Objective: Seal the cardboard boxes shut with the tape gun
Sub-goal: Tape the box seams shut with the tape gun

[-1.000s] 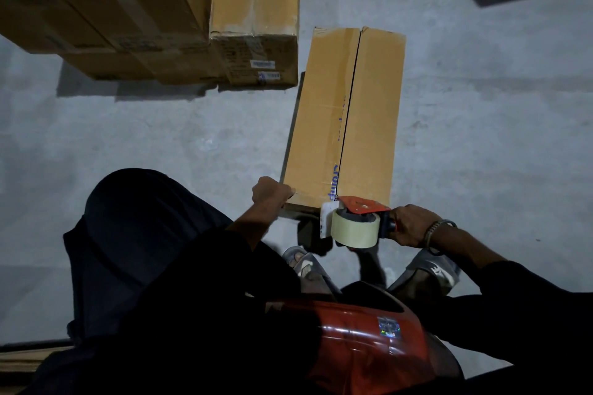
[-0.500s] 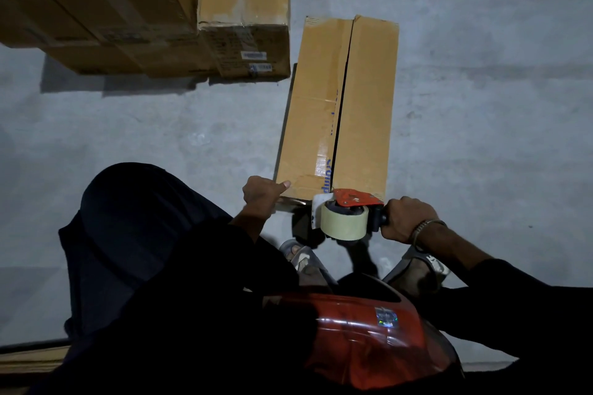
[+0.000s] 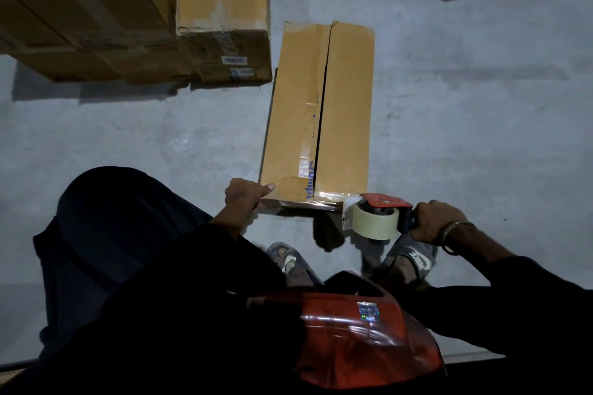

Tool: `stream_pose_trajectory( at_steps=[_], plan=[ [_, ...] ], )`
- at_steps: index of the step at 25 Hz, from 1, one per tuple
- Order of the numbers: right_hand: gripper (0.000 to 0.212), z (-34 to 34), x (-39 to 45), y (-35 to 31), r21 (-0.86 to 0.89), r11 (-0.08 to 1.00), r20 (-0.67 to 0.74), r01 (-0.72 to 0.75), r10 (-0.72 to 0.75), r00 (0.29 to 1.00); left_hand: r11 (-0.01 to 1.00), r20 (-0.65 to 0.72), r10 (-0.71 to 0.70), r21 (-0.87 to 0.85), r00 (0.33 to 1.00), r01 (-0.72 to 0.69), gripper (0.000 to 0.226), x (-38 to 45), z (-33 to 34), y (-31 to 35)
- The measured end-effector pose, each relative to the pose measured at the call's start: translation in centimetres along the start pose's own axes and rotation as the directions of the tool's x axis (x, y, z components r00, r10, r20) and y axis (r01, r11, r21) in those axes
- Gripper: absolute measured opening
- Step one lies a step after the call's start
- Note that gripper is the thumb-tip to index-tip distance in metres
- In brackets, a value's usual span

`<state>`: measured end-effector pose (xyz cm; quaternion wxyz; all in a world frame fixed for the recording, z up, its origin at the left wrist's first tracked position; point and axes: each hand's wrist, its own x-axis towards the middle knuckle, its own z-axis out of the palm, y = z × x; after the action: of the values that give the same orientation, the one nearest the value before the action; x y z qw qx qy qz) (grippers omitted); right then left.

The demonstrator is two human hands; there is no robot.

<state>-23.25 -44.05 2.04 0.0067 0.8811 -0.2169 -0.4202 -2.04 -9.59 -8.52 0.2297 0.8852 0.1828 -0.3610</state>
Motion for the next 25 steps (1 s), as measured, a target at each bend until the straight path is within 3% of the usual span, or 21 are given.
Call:
stream_pose_trajectory(
  at_steps=[4, 6, 8, 10, 12, 15, 19, 22, 25],
  plan=[
    [0.037, 0.2, 0.1, 0.4, 0.010, 1.000, -0.003, -0.003, 0.003, 1.000, 0.915, -0.126, 0.334, 0.282, 0.934, -0.289, 0.076, -3.1, 2.3, 0.1],
    [0.039, 0.2, 0.3, 0.3, 0.014, 1.000, -0.006, 0.013, -0.013, 1.000, 0.907, -0.129, 0.384, 0.240, 0.914, -0.347, 0.095, -4.1, 4.9, 0.9],
    [0.039, 0.4, 0.6, 0.4, 0.010, 1.000, -0.016, 0.027, -0.026, 1.000, 0.965, -0.186, 0.263, 0.049, 0.947, -0.258, 0.108, -4.2, 7.2, 2.4],
    [0.041, 1.0, 0.9, 0.7, 0.018, 0.999, -0.021, 0.033, -0.033, 0.999, 0.976, -0.270, 0.058, -0.185, 0.961, -0.110, 0.106, -4.0, 8.8, 4.3],
    [0.041, 1.8, 1.5, 1.0, 0.045, 0.998, -0.014, 0.034, -0.033, 0.999, 0.943, -0.459, -0.031, -0.308, 0.888, -0.126, 0.092, -3.6, 10.3, 5.3],
    [0.038, 2.4, 2.3, 1.5, 0.089, 0.995, -0.022, 0.040, -0.038, 0.999, 0.928, -0.729, -0.075, -0.301, 0.680, -0.221, 0.067, -2.2, 12.6, 5.6],
    [0.044, 3.4, 2.6, 1.6, 0.101, 0.995, -0.023, 0.020, -0.018, 1.000, 0.928, -0.849, -0.110, -0.274, 0.517, -0.254, 0.054, -1.0, 13.6, 6.3],
    [0.045, 3.7, 2.4, 1.5, 0.071, 0.997, -0.055, 0.026, -0.022, 0.998, 0.936, -0.873, -0.086, -0.236, 0.479, -0.262, 0.053, -0.1, 14.0, 6.1],
    [0.047, 2.4, 2.2, 2.7, 0.007, 0.995, -0.080, 0.101, -0.100, 0.992, 0.931, -0.864, -0.080, -0.243, 0.497, -0.273, 0.058, 0.0, 13.6, 5.8]
  ],
)
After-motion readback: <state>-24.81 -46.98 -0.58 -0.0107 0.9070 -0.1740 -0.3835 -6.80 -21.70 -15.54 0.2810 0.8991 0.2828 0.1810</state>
